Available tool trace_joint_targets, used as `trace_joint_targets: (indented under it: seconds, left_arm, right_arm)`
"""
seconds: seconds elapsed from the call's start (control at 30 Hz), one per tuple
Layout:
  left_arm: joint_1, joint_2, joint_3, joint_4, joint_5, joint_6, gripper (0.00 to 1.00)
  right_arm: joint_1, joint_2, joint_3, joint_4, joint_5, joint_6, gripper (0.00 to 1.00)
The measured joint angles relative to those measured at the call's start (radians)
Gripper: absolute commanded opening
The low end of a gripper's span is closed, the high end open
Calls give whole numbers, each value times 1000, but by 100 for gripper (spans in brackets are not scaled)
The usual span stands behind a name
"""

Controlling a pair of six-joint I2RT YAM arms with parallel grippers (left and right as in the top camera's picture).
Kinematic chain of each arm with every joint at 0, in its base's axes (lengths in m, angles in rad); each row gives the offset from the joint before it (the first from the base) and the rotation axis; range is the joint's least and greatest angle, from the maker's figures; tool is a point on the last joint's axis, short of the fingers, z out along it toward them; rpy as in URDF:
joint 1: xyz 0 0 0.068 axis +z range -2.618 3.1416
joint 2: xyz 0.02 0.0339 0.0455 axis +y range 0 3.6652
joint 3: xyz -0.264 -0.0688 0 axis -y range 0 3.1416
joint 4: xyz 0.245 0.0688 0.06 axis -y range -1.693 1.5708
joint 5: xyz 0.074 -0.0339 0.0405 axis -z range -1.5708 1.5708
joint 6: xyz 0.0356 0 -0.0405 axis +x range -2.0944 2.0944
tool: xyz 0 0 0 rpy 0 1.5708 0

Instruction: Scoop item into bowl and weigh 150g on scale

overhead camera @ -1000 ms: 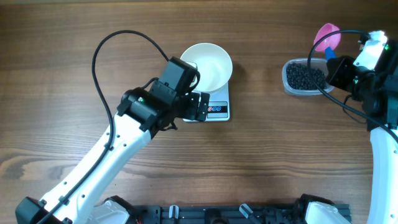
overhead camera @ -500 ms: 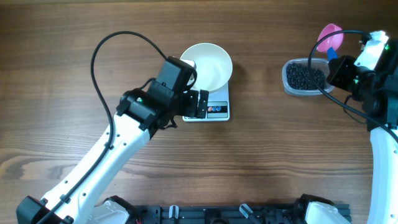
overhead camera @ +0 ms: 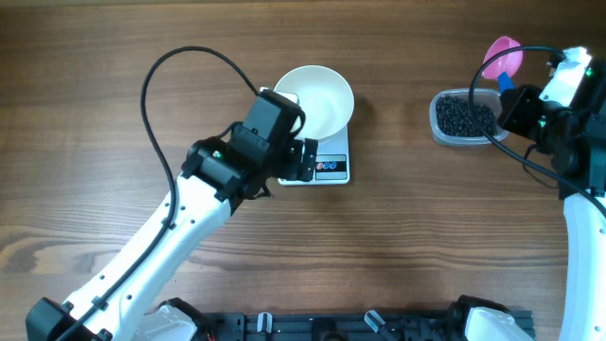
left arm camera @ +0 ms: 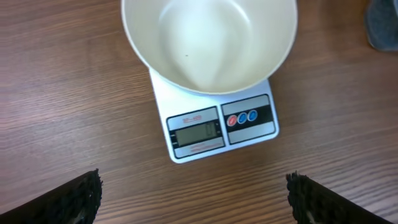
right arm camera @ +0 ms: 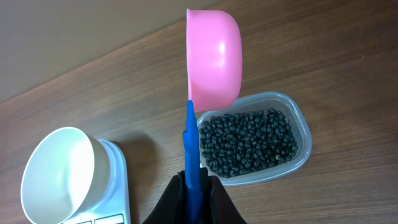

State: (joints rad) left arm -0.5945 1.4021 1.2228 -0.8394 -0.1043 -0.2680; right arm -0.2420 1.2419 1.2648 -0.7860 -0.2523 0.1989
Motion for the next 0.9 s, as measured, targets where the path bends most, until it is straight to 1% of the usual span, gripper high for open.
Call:
trace_joint_targets:
  seconds: [0.73,0.9]
  left_arm:
    - [-2,0,0,-10,1,0,100]
    - [-2,0,0,-9,0,0,100]
  right_arm:
    - [0,0,0,-11,3,0,4]
    - [0,0,0,-27,49,-1,4]
